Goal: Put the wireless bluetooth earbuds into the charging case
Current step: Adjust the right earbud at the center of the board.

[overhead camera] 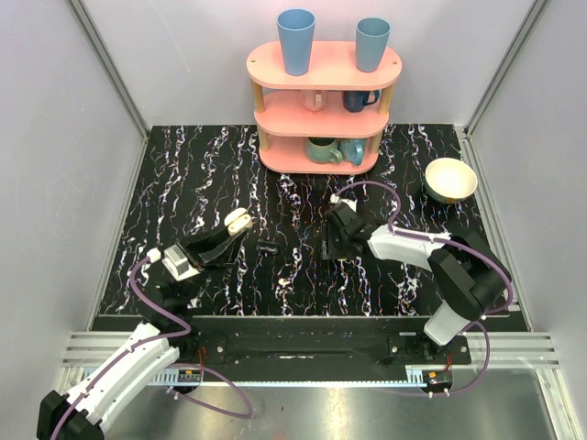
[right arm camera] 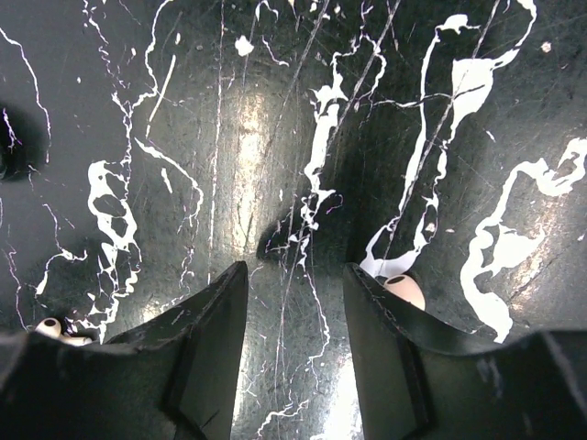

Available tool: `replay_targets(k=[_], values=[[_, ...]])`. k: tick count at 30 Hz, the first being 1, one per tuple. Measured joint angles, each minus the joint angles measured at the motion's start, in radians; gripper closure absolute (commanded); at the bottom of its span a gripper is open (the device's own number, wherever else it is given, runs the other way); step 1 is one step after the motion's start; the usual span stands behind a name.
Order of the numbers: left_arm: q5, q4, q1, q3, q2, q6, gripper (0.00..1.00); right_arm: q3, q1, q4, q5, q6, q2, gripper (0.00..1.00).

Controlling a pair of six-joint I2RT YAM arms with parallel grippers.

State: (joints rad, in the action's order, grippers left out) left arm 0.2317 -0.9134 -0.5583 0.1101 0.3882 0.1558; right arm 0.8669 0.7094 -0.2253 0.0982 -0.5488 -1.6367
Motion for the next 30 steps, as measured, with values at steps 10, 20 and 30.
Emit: replay_targets(k=[10, 20, 30], values=[[0.0, -0.001, 0.0, 0.0, 0.0, 0.0, 1.0, -0.06, 0.0, 0.019, -0.005, -0.018, 0.05, 0.47], [0.0, -0.001, 0.0, 0.0, 0.0, 0.001, 1.0, -0.098, 0.0, -0.019, -0.013, -0.024, 0.102, 0.5], [0.0, -0.005, 0.0, 0.0, 0.006, 0.002, 1.0, -0.084, 0.0, -0.08, 0.046, 0.039, 0.327, 0.47]])
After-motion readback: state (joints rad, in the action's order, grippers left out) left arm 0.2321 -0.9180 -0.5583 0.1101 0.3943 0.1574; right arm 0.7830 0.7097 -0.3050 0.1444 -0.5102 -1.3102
